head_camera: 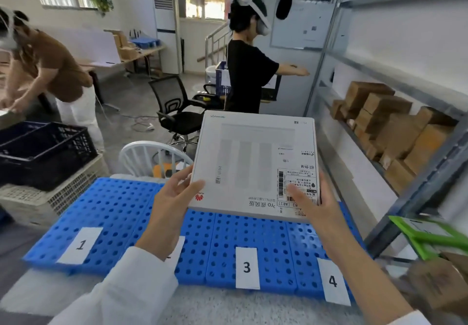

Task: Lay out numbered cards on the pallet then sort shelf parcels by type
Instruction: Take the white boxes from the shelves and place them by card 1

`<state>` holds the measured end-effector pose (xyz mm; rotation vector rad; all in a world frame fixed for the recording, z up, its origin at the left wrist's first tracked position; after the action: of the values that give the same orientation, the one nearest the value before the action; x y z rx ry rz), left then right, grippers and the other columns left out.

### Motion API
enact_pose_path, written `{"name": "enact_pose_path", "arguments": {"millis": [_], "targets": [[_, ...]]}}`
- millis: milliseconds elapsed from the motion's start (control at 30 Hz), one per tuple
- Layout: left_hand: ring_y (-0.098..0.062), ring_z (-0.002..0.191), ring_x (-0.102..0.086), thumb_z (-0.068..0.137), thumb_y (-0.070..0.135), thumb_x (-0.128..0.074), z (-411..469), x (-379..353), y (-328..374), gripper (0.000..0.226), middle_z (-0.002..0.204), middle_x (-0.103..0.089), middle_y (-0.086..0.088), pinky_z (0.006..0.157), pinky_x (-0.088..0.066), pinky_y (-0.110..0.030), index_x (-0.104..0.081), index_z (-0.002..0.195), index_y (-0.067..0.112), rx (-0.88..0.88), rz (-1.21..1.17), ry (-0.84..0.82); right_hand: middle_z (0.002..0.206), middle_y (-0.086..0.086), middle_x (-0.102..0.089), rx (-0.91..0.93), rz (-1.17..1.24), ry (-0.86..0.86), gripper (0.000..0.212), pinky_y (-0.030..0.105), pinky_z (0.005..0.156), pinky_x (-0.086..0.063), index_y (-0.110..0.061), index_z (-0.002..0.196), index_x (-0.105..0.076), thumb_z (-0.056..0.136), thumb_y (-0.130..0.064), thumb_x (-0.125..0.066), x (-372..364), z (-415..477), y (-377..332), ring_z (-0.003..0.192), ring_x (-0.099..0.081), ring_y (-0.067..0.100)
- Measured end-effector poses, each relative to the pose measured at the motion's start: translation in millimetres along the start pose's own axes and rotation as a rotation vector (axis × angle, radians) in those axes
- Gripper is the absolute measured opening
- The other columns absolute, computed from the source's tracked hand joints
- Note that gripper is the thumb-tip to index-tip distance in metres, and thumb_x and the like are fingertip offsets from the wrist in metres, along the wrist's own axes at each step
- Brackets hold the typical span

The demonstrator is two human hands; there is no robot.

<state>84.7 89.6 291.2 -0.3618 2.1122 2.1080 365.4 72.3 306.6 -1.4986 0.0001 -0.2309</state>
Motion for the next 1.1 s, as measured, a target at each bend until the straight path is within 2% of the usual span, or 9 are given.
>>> {"name": "enact_pose_path", "arguments": {"millis": [133, 367, 467, 667, 700, 767, 867, 967, 1100], "targets": [[-0.019, 0.103, -0.068, 0.087, 0.016, -0.068, 11, 35, 1, 0.043, 0.112, -0.072, 0.002, 0.088, -0.052, -0.036, -0.059, 0.127, 0.029, 0.002, -0.021, 0.045, 0.127, -0.027, -0.057, -0.009, -0.007, -0.024, 0.079, 0.041, 0.104, -0.043, -0.052, 0.142, -0.028, 0.077, -0.051, -0.072, -38, 12, 5, 0.117, -0.055, 0.0], [-0.019, 0.106, -0.067, 0.087, 0.017, -0.067, 53, 118, 9, 0.042, 0.114, -0.071, 0.002, 0.097, -0.049, -0.042, -0.059, 0.127, 0.028, 0.006, -0.022, 0.117, 0.123, -0.028, -0.059, 0.002, 0.004, -0.101, 0.074, 0.024, 0.09, -0.048, -0.053, 0.141, -0.029, 0.08, -0.044, -0.071, -132, 47, 5, 0.109, -0.058, -0.008], [-0.02, 0.107, -0.066, 0.087, 0.018, -0.067, 79, 158, 15, 0.04, 0.114, -0.071, 0.002, 0.1, -0.048, -0.045, -0.061, 0.124, 0.029, 0.012, -0.007, 0.145, 0.124, -0.028, -0.059, -0.014, 0.003, -0.141, 0.075, 0.021, 0.089, -0.048, -0.053, 0.142, -0.029, 0.08, -0.045, -0.07, -179, 65, 5, 0.111, -0.057, -0.008], [-0.022, 0.109, -0.065, 0.089, 0.019, -0.065, 127, 242, 19, 0.034, 0.113, -0.071, 0.004, 0.101, -0.046, -0.05, -0.063, 0.12, 0.034, 0.042, 0.024, 0.194, 0.127, -0.026, -0.058, -0.066, -0.014, -0.171, 0.077, 0.032, 0.099, -0.048, -0.054, 0.142, -0.027, 0.08, -0.045, -0.072, -274, 107, 15, 0.115, -0.057, -0.004], [-0.022, 0.109, -0.065, 0.089, 0.019, -0.065, 134, 257, 18, 0.033, 0.113, -0.071, 0.004, 0.102, -0.045, -0.05, -0.063, 0.119, 0.035, 0.048, 0.02, 0.209, 0.126, -0.028, -0.058, -0.075, -0.015, -0.176, 0.078, 0.029, 0.097, -0.049, -0.054, 0.142, -0.027, 0.08, -0.044, -0.072, -291, 114, 18, 0.112, -0.057, -0.008], [-0.022, 0.11, -0.065, 0.09, 0.019, -0.063, 148, 285, 16, 0.032, 0.113, -0.071, 0.005, 0.102, -0.045, -0.051, -0.064, 0.118, 0.035, 0.062, 0.01, 0.236, 0.123, -0.032, -0.057, -0.088, -0.018, -0.183, 0.077, 0.013, 0.081, -0.05, -0.054, 0.143, -0.025, 0.082, -0.042, -0.071, -322, 125, 23, 0.103, -0.055, -0.02], [-0.021, 0.11, -0.065, 0.091, 0.018, -0.063, 171, 329, 12, 0.032, 0.112, -0.071, 0.006, 0.102, -0.045, -0.05, -0.064, 0.118, 0.035, 0.082, 0.004, 0.272, 0.122, -0.033, -0.057, -0.113, -0.02, -0.205, 0.077, 0.007, 0.068, -0.048, -0.053, 0.143, -0.025, 0.083, -0.039, -0.07, -372, 144, 35, 0.1, -0.054, -0.022], [-0.021, 0.107, -0.066, 0.09, 0.018, -0.064, 192, 370, 8, 0.033, 0.111, -0.071, 0.006, 0.1, -0.047, -0.049, -0.063, 0.12, 0.033, 0.097, 0.011, 0.297, 0.117, -0.039, -0.055, -0.142, -0.005, -0.217, 0.078, 0.006, 0.066, -0.047, -0.052, 0.144, -0.024, 0.083, -0.04, -0.07, -415, 159, 46, 0.097, -0.053, -0.026], [-0.02, 0.108, -0.066, 0.091, 0.016, -0.063, 219, 414, -1, 0.036, 0.112, -0.071, 0.005, 0.101, -0.047, -0.049, -0.061, 0.124, 0.029, 0.118, 0.03, 0.31, 0.116, -0.04, -0.056, -0.178, -0.009, -0.241, 0.076, 0.01, 0.073, -0.046, -0.056, 0.142, -0.024, 0.084, -0.04, -0.07, -465, 174, 63, 0.099, -0.054, -0.023]]}}
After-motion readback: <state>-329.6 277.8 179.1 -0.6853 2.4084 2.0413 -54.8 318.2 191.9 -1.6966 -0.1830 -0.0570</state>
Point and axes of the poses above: each hand's wrist, its own z-axis towards the middle knuckle, its own x-axis out of the back of the hand, y = z × x, the point moved 7 cm from there along z, towards the middle knuckle
